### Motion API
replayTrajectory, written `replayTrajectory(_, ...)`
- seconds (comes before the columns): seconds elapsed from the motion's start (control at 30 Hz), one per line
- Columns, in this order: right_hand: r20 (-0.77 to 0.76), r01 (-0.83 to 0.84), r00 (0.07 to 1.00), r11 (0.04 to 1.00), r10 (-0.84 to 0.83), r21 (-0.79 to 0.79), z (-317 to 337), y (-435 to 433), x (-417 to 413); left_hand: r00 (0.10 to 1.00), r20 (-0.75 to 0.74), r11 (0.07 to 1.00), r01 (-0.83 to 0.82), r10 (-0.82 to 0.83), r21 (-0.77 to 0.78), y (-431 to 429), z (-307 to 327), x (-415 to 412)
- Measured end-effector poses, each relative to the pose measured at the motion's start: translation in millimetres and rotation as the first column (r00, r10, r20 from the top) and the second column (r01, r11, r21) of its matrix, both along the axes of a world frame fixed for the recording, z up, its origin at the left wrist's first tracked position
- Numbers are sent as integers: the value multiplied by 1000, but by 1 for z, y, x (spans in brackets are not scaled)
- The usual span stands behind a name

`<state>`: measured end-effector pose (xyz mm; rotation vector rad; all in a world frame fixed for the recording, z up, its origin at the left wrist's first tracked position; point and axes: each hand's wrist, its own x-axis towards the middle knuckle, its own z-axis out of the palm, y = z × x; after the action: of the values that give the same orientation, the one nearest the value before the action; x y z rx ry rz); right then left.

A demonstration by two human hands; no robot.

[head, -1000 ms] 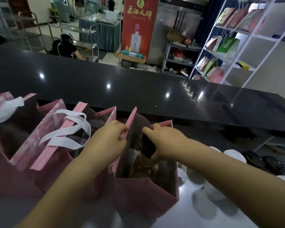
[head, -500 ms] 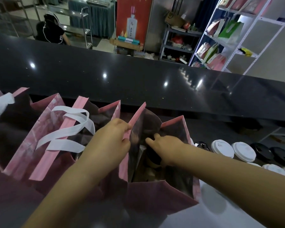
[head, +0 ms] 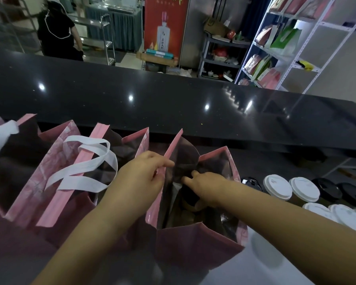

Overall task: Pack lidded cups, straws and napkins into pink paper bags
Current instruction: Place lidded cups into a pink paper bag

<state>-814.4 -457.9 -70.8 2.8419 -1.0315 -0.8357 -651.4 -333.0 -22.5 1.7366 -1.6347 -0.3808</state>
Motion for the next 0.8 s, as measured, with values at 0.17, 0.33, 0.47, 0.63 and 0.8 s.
replayTrajectory(0.17,177,27,983,990,-52,141,30,-4,-3,998,9,998,-67,67,-12,3,2,-6)
replayTrajectory(0.33,793,-33,602,989,-93,141,74,-5,-27,988,-7,988,-155,155,-2,4,5,-24)
replayTrajectory(0.47,946,154,309,987,-100,54,75,-26,-71,984,85,985,-164,159,55,5,11,-34)
replayTrajectory(0.63,701,427,633,903,-328,37,35,-49,-129,982,155,989,-120,106,85,11,16,-45)
replayTrajectory(0.8,165,394,910,918,-381,-54,0,-46,-154,948,296,987,-141,112,81,11,22,-49)
